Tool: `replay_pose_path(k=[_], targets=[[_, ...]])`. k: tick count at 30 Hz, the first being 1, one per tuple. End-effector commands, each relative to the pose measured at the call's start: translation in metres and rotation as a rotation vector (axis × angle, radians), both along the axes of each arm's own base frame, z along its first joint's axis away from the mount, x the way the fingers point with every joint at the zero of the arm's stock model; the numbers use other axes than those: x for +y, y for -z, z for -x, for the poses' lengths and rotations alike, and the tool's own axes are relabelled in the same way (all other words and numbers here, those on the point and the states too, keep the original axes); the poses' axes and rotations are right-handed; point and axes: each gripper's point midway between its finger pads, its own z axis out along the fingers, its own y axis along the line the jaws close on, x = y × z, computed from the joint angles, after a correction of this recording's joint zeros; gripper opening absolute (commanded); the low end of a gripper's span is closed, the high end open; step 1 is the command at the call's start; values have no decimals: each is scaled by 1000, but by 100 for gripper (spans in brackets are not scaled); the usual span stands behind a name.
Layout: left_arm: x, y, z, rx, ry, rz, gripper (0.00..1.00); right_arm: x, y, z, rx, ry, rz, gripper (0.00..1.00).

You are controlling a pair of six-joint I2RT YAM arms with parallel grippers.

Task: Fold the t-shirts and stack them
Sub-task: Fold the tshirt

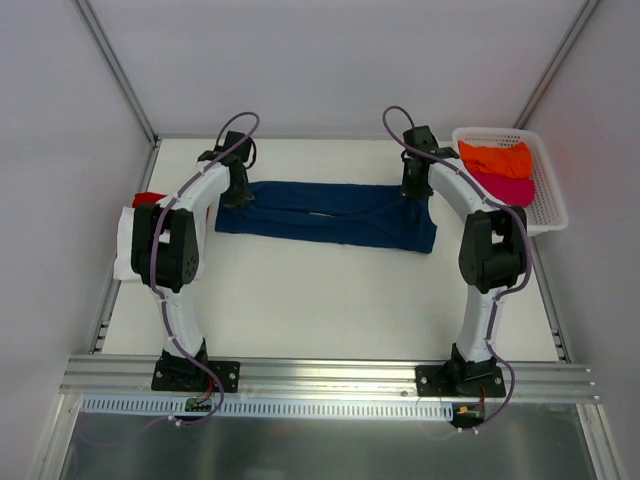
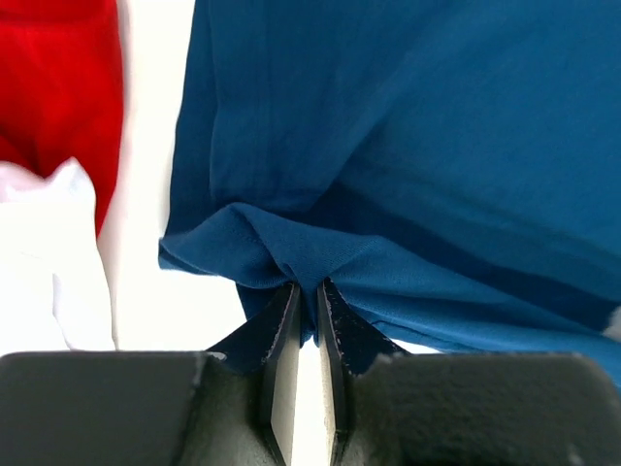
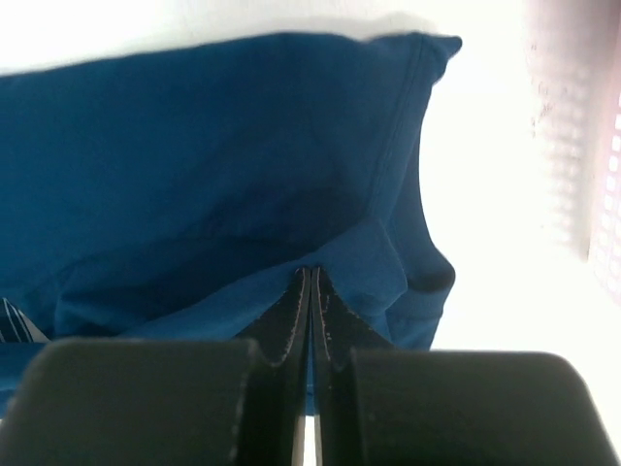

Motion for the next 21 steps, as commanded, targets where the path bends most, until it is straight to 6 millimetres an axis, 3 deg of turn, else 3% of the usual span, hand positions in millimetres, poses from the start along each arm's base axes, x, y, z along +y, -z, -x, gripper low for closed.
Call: replay_pose_path(k=[1, 9, 18, 21], targets=[[2, -14, -13, -12, 20, -14, 11, -2, -13, -12, -16, -13, -11, 1], [7, -13, -29, -6, 14, -14, 14, 0, -17, -32, -33, -32, -7, 0], [18, -2, -34, 31, -10, -19, 15, 2, -20, -54, -57, -39, 1, 1], [19, 2, -37, 38, -10, -8, 23, 1, -13, -58, -41, -35, 11, 1]])
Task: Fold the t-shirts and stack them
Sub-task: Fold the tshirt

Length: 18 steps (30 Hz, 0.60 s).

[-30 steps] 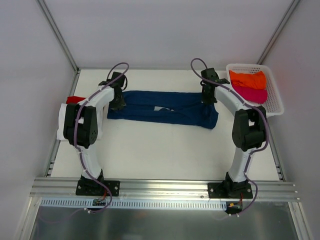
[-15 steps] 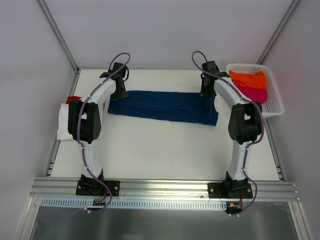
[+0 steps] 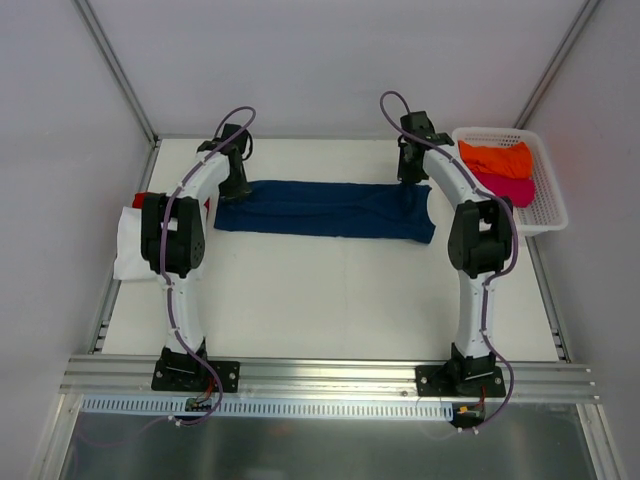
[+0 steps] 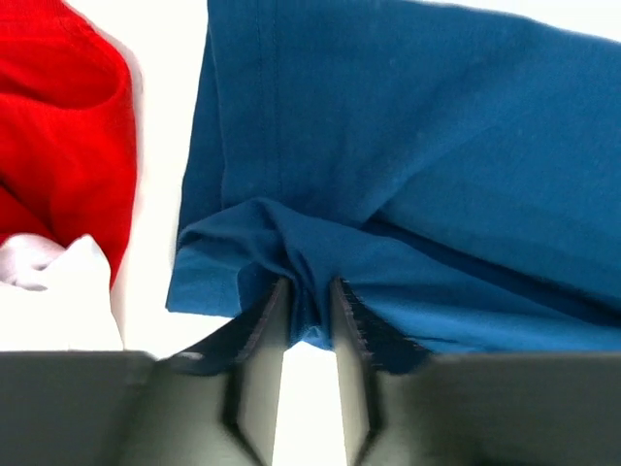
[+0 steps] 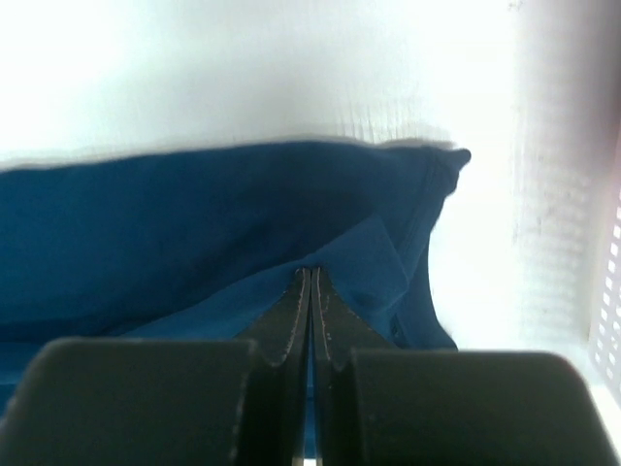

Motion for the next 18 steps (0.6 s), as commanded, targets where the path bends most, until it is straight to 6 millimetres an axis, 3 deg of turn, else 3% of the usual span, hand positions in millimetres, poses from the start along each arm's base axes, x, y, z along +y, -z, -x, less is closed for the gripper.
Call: replay_pose_path(k=[1, 3, 4, 5, 6, 7, 9, 10, 13, 15, 16, 18], targets=[[7, -4, -5, 6, 4, 1, 27, -6, -6, -8, -3, -4, 20, 1], [7, -1, -6, 10, 6, -2, 61, -6, -1, -9, 6, -4, 23, 1], [7, 0, -6, 13, 7, -4, 87, -6, 1, -9, 9, -4, 24, 2], [9, 0, -6, 12, 4, -13, 99, -6, 2, -10, 11, -4, 24, 28], [10, -2, -7, 7, -2, -18, 99, -8, 4, -10, 13, 6, 32, 46], [12, -5, -8, -2, -9, -25, 99, -9, 5, -9, 14, 11, 38, 54], [17, -25, -12, -63, -38, -49, 99, -12, 0, -15, -26, 13, 51, 57], [17, -35, -15, -92, -42, -52, 99, -12, -6, -11, -45, 8, 51, 65], [12, -81, -20, -210, -43, -38, 99, -11, -54, -15, -193, -2, 22, 66], [9, -116, -18, -293, -45, -66, 99, -7, -66, -7, -242, -22, 11, 67], [7, -126, -16, -318, -44, -79, 99, -5, -94, 0, -299, -32, -4, 67], [-4, -153, -6, -377, -27, -92, 99, 2, -105, 15, -313, -62, -12, 67]])
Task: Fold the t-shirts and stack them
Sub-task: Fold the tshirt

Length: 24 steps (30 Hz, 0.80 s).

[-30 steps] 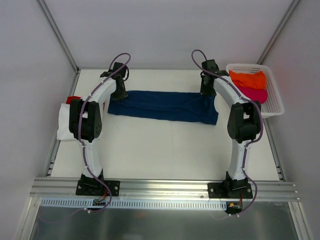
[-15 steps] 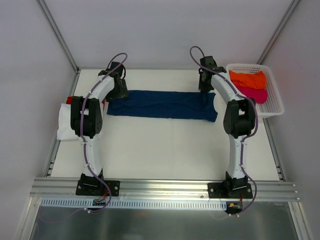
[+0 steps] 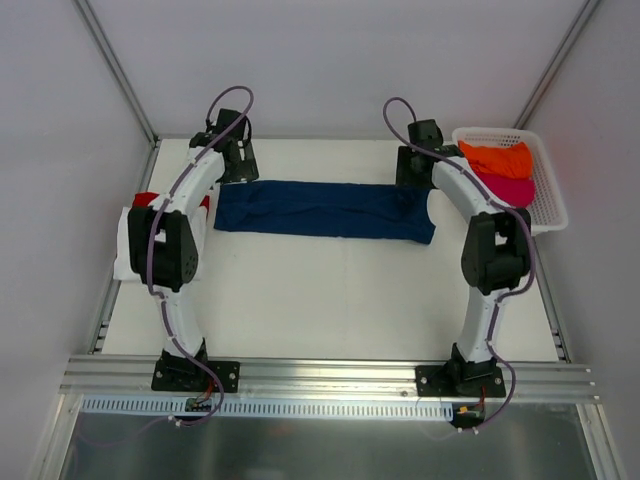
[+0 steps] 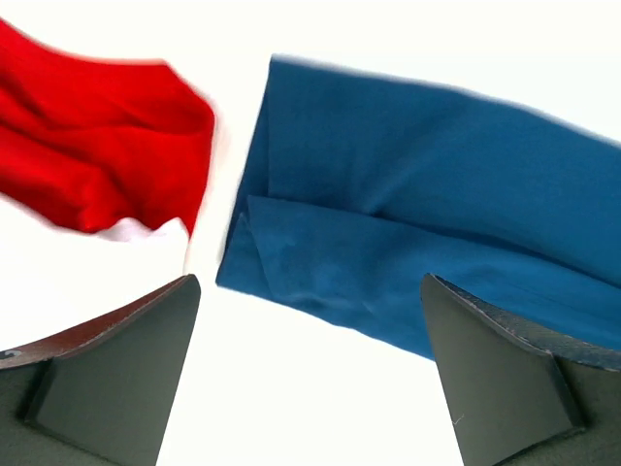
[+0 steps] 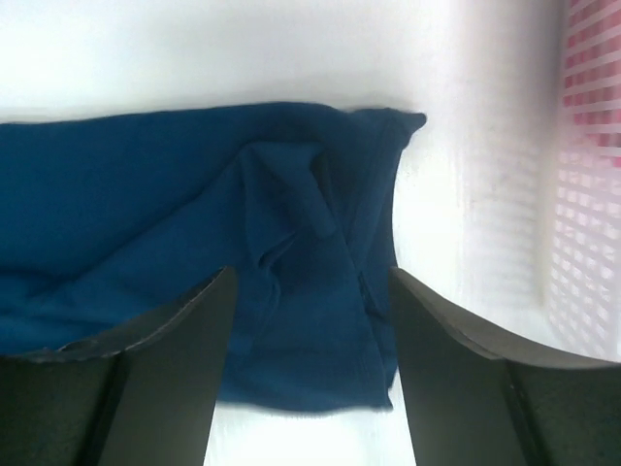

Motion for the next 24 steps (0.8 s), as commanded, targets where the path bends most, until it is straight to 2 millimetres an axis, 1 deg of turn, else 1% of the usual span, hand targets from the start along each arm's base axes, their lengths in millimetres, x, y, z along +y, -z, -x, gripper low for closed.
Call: replay_pose_path(k=[1, 2, 3, 4, 5, 6, 7, 8, 9, 10, 11, 12, 13, 14, 15, 16, 17, 18, 20, 21, 22, 24], targets=[[-17, -97, 6, -244, 3, -5, 99, 17, -119, 9, -287, -65, -55, 67], [-25, -101, 15, -248, 25, 22, 99, 20, -123, 16, -286, -76, -62, 67], [-46, -98, 22, -230, 82, 89, 99, 21, -118, 26, -268, -79, -68, 67], [-54, -94, 27, -217, 94, 116, 99, 23, -120, 32, -268, -80, -74, 67], [-59, -81, 35, -183, 105, 119, 99, 26, -127, 42, -279, -87, -87, 67], [-68, -73, 40, -164, 124, 114, 99, 28, -114, 52, -249, -93, -89, 67], [-69, -65, 44, -147, 117, 101, 99, 33, -110, 58, -238, -97, -103, 67], [-71, -46, 50, -99, 122, 95, 99, 38, -111, 62, -247, -110, -122, 65], [-75, -35, 53, -70, 129, 102, 99, 39, -95, 70, -214, -118, -120, 62], [-78, -20, 58, -28, 136, 120, 99, 44, -89, 72, -206, -122, -134, 56], [-81, -7, 59, 1, 136, 124, 99, 47, -75, 74, -169, -125, -139, 48], [-83, 1, 60, 15, 142, 133, 99, 49, -65, 76, -141, -129, -140, 35], [-86, 8, 61, 27, 150, 140, 99, 51, -53, 77, -111, -134, -140, 7], [-88, 20, 64, 56, 156, 144, 93, 54, -44, 78, -86, -117, -159, 1], [-89, 24, 63, 56, 158, 147, 89, 57, -25, 77, -37, -119, -159, 0], [-89, 29, 64, 66, 160, 146, 88, 62, -19, 76, -16, -130, -170, 0], [-90, 33, 64, 72, 165, 148, 74, 64, -12, 76, 4, -129, -175, 0], [-91, 34, 62, 65, 169, 148, 68, 67, 4, 75, 42, -133, -172, 1], [-90, 38, 60, 68, 175, 136, 55, 72, 12, 71, 64, -135, -183, 1], [-90, 38, 55, 60, 183, 130, 44, 73, 22, 70, 90, -136, -183, 0], [-90, 42, 53, 68, 187, 120, 42, 76, 24, 67, 95, -141, -191, 0], [-90, 44, 49, 70, 198, 105, 42, 79, 28, 66, 109, -146, -198, 1]])
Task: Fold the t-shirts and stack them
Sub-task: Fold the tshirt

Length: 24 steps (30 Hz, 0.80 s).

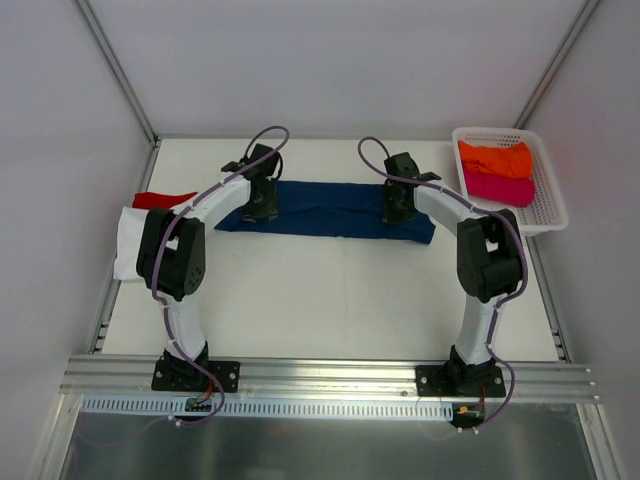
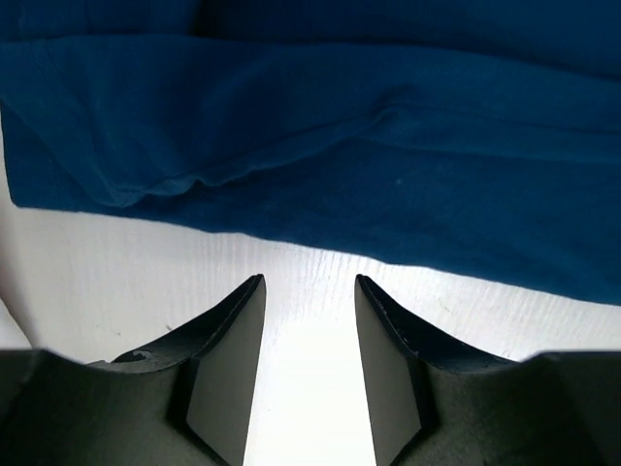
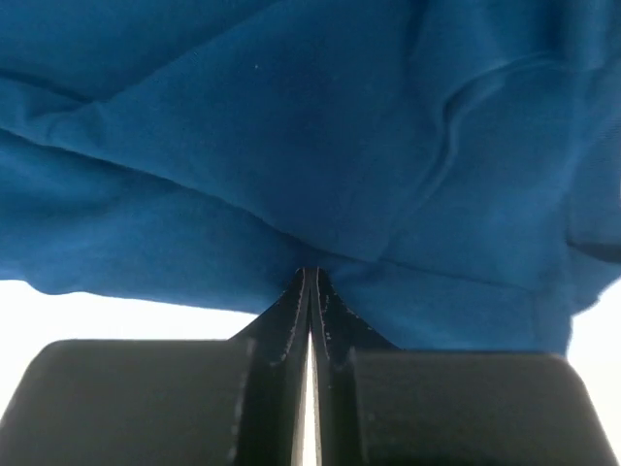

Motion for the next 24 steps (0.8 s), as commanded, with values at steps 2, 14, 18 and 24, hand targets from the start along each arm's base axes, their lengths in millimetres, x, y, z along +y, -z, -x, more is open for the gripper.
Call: replay_pose_path(k=[2, 14, 18, 24], targets=[[-5, -10, -24, -60, 20, 0, 42, 18, -16, -17, -24, -6, -67, 1], [8, 19, -28, 7, 10, -35, 45, 11, 6, -2, 47, 3, -28, 0], [22, 22, -26, 21, -18, -84, 46, 11, 4, 3, 55, -4, -24, 0], [49, 11, -35, -10, -75, -179, 48, 15, 0, 8, 46, -18, -23, 1]])
